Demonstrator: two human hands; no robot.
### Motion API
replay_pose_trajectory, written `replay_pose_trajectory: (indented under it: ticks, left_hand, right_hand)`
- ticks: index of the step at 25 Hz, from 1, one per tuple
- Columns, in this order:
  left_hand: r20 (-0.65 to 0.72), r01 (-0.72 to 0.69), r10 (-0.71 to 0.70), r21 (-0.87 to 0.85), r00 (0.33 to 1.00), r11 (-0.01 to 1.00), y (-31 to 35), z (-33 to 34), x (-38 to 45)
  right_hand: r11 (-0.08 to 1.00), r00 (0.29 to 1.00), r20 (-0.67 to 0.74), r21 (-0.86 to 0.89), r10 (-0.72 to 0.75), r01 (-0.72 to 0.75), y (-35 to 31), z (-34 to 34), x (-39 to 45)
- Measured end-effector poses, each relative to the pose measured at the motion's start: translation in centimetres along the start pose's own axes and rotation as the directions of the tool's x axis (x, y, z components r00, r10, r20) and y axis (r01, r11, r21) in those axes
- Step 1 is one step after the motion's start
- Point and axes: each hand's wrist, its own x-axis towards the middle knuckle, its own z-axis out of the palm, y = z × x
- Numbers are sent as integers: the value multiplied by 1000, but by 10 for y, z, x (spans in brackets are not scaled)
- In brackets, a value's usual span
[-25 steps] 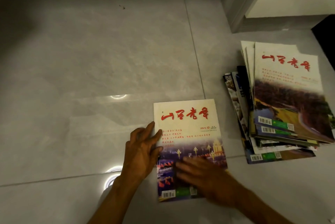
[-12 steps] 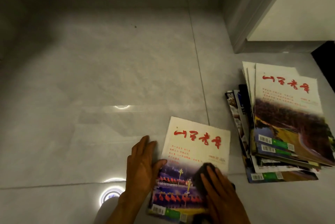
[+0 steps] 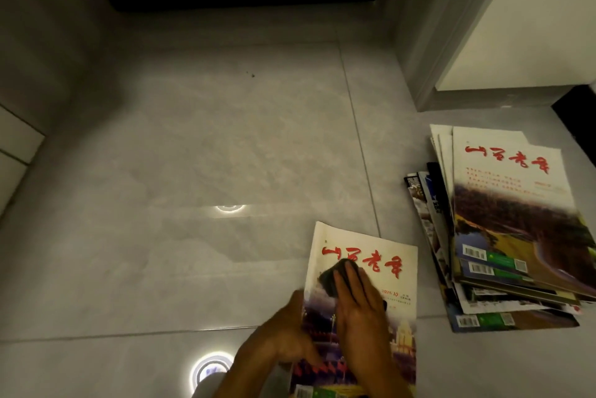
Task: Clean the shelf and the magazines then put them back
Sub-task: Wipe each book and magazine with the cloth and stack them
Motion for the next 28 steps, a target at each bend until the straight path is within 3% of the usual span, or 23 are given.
replay_pose_trajectory:
  ticks: [2, 3, 4, 6, 8, 11, 13, 15, 17, 19, 23, 25, 28]
  left_hand:
    - [-67, -26, 27, 10, 997, 1000, 1, 6, -8]
    - [-201, -66, 66, 8, 977, 998, 6, 6, -11]
    - [-366, -102, 103, 20, 925, 995, 13, 5, -16]
    - [-638, -247, 201, 17, 744, 969, 31, -1, -24]
    - [-745, -395, 267, 5, 611, 919, 53, -8, -34]
    - [-773, -506, 374, 80, 512, 859, 68, -13, -44]
    - [-757, -528, 418, 114, 502, 842, 73, -18, -54]
    - [-737, -548, 420, 80, 530, 833, 86, -24, -64]
    - [-716, -618, 419, -23, 559, 786, 99, -29, -71]
    - [-716, -681, 423, -99, 555, 726, 101, -34, -75]
    - [-731, -644, 335, -184, 595, 742, 91, -34, -75]
    - [-754, -635, 371, -78, 542, 769, 92, -32, -73]
    - [-763, -644, 454, 65, 460, 762, 93, -33, -74]
  right_hand:
    - [992, 998, 44, 118, 43, -48, -14, -33, 6]
    - [979, 997, -38, 195, 62, -53, -15, -45, 12]
    - [959, 986, -147, 282, 80, -36, -13, -57, 19]
    - [901, 943, -330, 421, 44, 106, -6, -82, 27]
    - [910, 856, -482, 242, -188, 336, -16, -105, 27]
    - [780, 690, -383, -160, -614, 606, -32, -136, 17]
    - [713, 661, -271, -306, -700, 630, -12, -158, 28]
    - [772, 723, -278, -301, -632, 559, 19, -177, 46]
    - [881, 832, -311, -37, -460, 473, 40, -191, 51]
    - [884, 862, -343, 148, -374, 443, 47, -200, 46]
    - [870, 859, -303, 148, -412, 470, 20, -214, 28]
    - [859, 825, -331, 72, -459, 507, -18, -211, 17]
    - [782, 704, -411, -34, -579, 623, -57, -202, 3]
